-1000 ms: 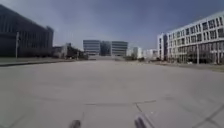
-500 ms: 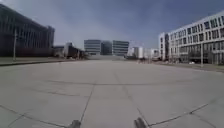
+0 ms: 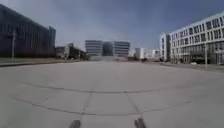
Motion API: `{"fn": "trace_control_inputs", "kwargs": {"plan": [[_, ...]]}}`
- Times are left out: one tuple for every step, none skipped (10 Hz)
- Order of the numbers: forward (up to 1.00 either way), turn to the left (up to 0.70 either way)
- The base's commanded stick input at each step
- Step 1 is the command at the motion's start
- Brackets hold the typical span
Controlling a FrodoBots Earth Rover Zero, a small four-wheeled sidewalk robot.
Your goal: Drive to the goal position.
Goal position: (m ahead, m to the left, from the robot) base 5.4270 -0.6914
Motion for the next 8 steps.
{"fn": "trace_control_inputs", "kwargs": {"plan": [[1.0,0.0],[1.0,0.0],[1.0,0.0],[1.0,0.0],[1.0,0.0],[1.0,0.0],[1.0,0.0],[1.0,0.0]]}}
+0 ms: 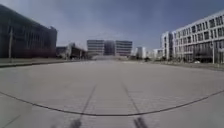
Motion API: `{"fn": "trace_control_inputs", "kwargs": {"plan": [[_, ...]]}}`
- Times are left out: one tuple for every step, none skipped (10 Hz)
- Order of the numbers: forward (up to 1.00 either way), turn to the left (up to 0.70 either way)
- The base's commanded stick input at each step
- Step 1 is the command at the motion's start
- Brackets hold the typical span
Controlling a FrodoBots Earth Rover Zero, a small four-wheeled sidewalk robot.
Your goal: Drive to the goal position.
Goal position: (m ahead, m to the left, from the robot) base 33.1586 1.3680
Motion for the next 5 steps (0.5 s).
{"fn": "trace_control_inputs", "kwargs": {"plan": [[1.0,0.0],[1.0,0.0],[1.0,0.0],[1.0,0.0],[1.0,0.0]]}}
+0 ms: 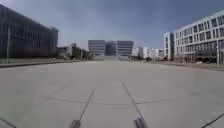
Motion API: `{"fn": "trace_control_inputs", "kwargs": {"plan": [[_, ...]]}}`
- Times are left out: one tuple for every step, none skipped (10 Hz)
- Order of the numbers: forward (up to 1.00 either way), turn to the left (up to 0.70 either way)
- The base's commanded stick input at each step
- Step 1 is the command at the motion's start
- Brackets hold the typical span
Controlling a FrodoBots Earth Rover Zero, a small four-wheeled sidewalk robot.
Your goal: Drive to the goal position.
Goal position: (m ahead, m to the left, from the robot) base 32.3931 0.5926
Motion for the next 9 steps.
{"fn": "trace_control_inputs", "kwargs": {"plan": [[1.0,0.0],[1.0,0.0],[1.0,0.0],[1.0,0.0],[1.0,0.0],[1.0,0.0],[1.0,0.0],[1.0,0.0],[1.0,0.0]]}}
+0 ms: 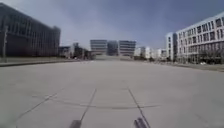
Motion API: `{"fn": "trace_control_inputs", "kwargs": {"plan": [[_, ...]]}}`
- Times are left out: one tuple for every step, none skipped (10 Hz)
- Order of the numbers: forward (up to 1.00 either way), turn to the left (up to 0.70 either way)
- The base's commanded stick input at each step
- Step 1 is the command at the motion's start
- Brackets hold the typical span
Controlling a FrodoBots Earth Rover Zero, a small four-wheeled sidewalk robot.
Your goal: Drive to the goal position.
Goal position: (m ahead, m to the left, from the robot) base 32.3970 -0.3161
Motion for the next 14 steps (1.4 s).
{"fn": "trace_control_inputs", "kwargs": {"plan": [[1.0,0.0],[1.0,0.0],[1.0,0.0],[1.0,0.0],[1.0,0.0],[1.0,0.0],[1.0,0.0],[1.0,0.0],[1.0,0.0],[1.0,0.0],[1.0,0.0],[1.0,0.0],[1.0,0.0],[1.0,0.0]]}}
